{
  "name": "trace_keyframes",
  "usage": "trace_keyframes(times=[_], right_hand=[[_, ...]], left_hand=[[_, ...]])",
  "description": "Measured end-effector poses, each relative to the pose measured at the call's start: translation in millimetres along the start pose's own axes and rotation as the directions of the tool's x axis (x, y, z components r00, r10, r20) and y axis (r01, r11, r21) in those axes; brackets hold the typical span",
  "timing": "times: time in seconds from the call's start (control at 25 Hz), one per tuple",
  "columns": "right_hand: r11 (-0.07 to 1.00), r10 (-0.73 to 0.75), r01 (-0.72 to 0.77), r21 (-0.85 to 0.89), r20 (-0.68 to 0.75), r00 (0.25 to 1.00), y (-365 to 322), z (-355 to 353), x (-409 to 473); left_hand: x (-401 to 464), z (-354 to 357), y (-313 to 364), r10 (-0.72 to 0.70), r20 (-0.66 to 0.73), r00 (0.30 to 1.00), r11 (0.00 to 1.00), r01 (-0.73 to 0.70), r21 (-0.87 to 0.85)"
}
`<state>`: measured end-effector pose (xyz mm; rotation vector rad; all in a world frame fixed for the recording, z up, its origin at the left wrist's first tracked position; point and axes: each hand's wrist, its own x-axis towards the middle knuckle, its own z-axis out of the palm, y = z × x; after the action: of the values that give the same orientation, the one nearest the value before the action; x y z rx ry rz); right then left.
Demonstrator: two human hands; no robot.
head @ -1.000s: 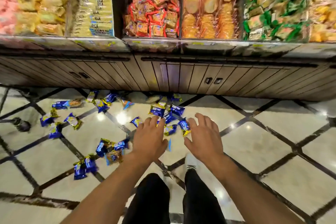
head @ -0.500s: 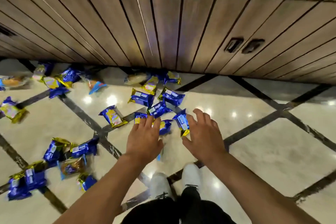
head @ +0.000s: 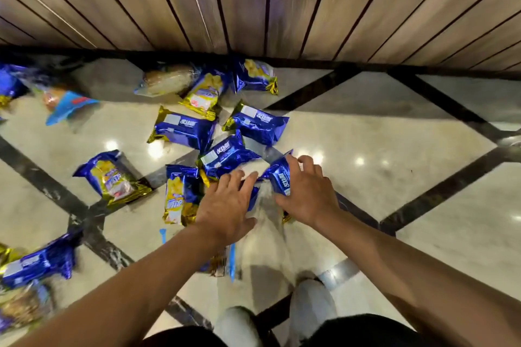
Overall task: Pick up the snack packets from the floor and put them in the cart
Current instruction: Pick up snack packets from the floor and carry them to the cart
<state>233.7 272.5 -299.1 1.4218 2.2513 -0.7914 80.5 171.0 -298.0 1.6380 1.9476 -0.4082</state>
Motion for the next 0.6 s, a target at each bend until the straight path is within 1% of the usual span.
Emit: trace_keyframes(times=[0.12, 0.24, 0.32, 0.4, 0.44, 0.48, 0.52, 0.56, 0.6], right_hand=[[0.998, 0.047, -0.049, 0.049, 0.039, 0.998, 4.9, 19.9, 12.9], [0.993, 0.067, -0.066, 0.095, 0.001, 0.998, 5.2, 34.0, 19.3], [0.987, 0.079, -0.070, 0.148, -0.052, 0.996, 6.7, 40.6, 21.3], [0.972, 0.101, -0.083, 0.222, -0.068, 0.993, 8.6, 44.0, 22.4], [0.953, 0.123, -0.105, 0.283, -0.046, 0.991, 9.9, 45.1, 24.1], [0.921, 0.150, -0.134, 0.366, -0.015, 0.989, 10.8, 43.8, 25.4], [0.875, 0.183, -0.168, 0.455, 0.010, 0.983, 10.9, 41.0, 26.1], [0.820, 0.219, -0.196, 0.538, 0.021, 0.975, 11.0, 36.8, 25.4], [0.765, 0.253, -0.219, 0.606, 0.030, 0.967, 11.4, 31.9, 23.1]], left_hand=[[9.1, 21.0, -4.8, -0.061, -0.008, 0.998, 0.998, 0.061, 0.010], [19.2, 31.8, -7.1, -0.107, -0.083, 0.991, 0.994, 0.108, 0.008], [23.7, 36.7, -5.8, -0.161, -0.110, 0.981, 0.985, 0.153, -0.081], [27.6, 38.7, -1.5, -0.230, -0.141, 0.963, 0.959, 0.200, -0.202], [29.9, 38.6, 1.5, -0.276, -0.127, 0.953, 0.921, 0.224, -0.319], [30.9, 34.3, 6.0, -0.326, -0.093, 0.941, 0.841, 0.244, -0.482], [32.0, 30.9, 9.1, -0.367, -0.041, 0.929, 0.724, 0.258, -0.640], [31.4, 25.7, 12.1, -0.381, 0.013, 0.925, 0.615, 0.264, -0.743], [28.4, 18.7, 15.2, -0.381, 0.038, 0.924, 0.543, 0.256, -0.800]])
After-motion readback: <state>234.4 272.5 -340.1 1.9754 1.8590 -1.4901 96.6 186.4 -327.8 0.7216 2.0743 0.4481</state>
